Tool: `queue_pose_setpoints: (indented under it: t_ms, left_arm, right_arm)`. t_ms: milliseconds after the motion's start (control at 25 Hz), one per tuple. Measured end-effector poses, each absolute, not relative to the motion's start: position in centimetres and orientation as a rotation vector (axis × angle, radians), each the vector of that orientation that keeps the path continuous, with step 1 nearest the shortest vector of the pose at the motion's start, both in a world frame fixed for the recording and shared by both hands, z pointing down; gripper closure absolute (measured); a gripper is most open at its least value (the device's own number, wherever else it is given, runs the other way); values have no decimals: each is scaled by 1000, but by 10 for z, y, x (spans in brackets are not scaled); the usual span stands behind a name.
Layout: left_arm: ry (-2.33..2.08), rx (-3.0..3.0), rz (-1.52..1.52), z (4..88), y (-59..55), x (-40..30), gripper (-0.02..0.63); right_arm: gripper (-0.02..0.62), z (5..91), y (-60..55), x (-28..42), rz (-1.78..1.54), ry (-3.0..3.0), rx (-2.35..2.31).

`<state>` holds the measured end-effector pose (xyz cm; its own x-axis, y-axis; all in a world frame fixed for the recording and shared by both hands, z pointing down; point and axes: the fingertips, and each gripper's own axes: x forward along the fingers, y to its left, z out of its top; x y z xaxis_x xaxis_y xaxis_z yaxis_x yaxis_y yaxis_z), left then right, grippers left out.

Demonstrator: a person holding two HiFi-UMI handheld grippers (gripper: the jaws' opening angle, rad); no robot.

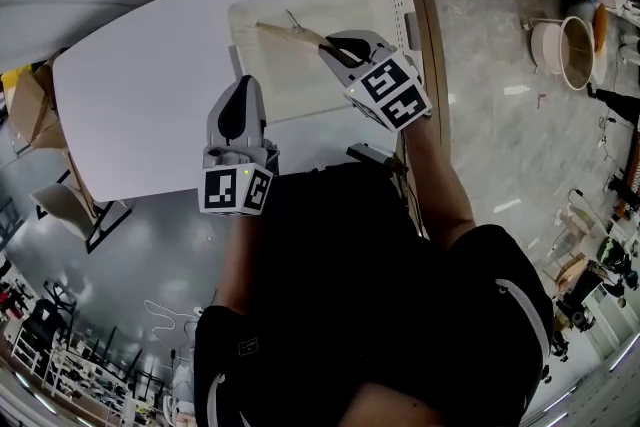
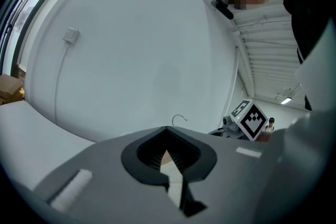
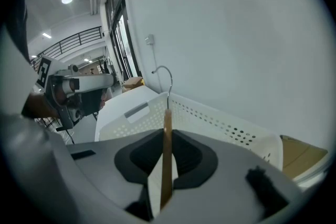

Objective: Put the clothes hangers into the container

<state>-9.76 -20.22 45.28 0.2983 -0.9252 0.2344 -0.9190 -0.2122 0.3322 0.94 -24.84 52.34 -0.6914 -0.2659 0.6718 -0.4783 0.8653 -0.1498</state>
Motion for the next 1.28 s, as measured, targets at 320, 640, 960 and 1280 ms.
queue_pose_setpoints:
  t_ms: [320,640,960,1280]
  left_arm:
    - [-1638,2180,-11,453,-200,-96,600]
    - [-1642,2187,-9,450,-201,-98,600]
    - [-1632,2189,-10,451,-203,-98,600]
    - [-1643,2189,-22,446,-202,-102,600]
  right_arm:
    - [534,529,-250,5,409,-2357,535]
    - [534,532,-255,3,412,-2348,534]
    - [534,532,-258,3,403,-2348,541]
    - [528,530,-260,3,389,-2357,558]
